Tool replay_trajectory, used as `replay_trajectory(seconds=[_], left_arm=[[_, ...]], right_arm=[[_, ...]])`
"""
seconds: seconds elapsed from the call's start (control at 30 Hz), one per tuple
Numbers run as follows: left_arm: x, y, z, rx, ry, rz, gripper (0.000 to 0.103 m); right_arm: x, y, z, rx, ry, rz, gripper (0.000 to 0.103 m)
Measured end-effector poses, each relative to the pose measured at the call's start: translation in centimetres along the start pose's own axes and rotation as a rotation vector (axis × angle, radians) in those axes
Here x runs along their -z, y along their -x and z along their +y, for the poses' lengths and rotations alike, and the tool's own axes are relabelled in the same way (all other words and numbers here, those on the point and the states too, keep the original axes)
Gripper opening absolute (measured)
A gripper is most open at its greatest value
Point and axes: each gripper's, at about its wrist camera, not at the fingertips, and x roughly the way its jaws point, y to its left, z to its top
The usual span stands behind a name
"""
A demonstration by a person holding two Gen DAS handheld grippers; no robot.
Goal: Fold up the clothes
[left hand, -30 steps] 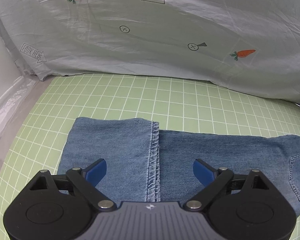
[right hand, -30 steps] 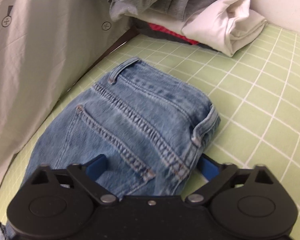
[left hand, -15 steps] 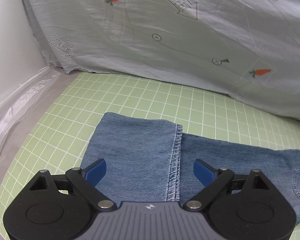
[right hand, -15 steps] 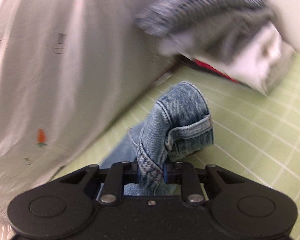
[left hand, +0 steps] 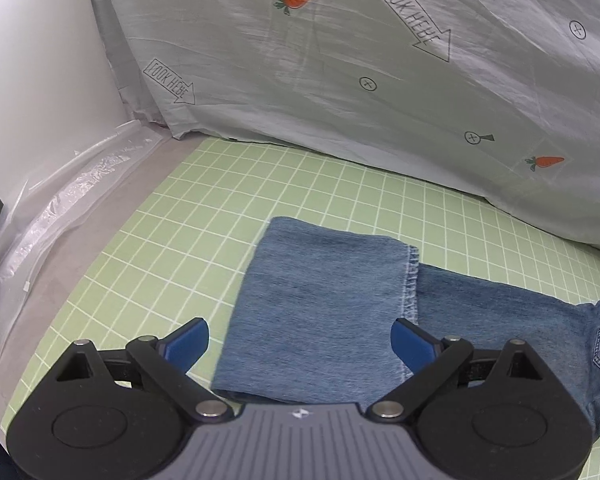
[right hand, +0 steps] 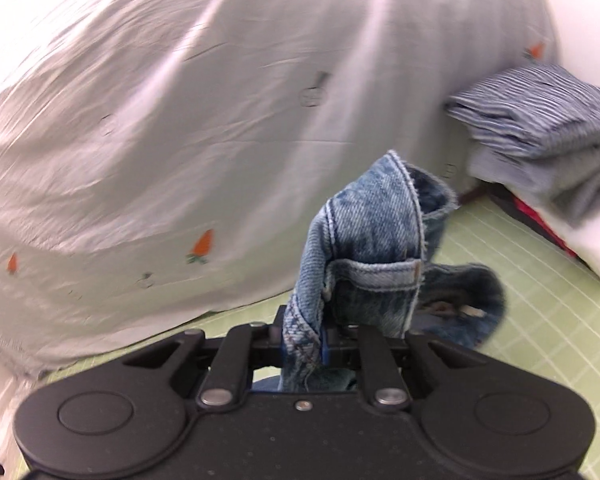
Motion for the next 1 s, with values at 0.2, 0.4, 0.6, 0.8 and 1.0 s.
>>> replay_trajectory(seconds=[0.2,0.4,0.6,0.8,1.0], left_arm=[[-1.0,-1.1,3.3,0.012,0.001,0.000,0.097],[-1.3,-4.3,7.1,0.011,0.022,0.044,0.097],[-1.5,-8.5,9.0,0.013,0.033,0.124,0.097],[-1.3,-10.7,8.9,0.045,0.033,0.164,0.097],[-0.6,-10.4,8.4,0.063,0.043,0.170,0.097]], right_arm=[[2.2,-2.1,7.1,-0.074,0.105,0.044,0.013],[9.6,-6.2,14.8,-0.151,0.256,0.219,0.013],[18.4,-9.7,17.9,-0.069,0.361,0.437,0.018],[15.2,-7.8,18.3,-0.048,0.324,0.429,0.020],[13.4,-5.2,19.3,-0.066,0.303,0.293,0.072]])
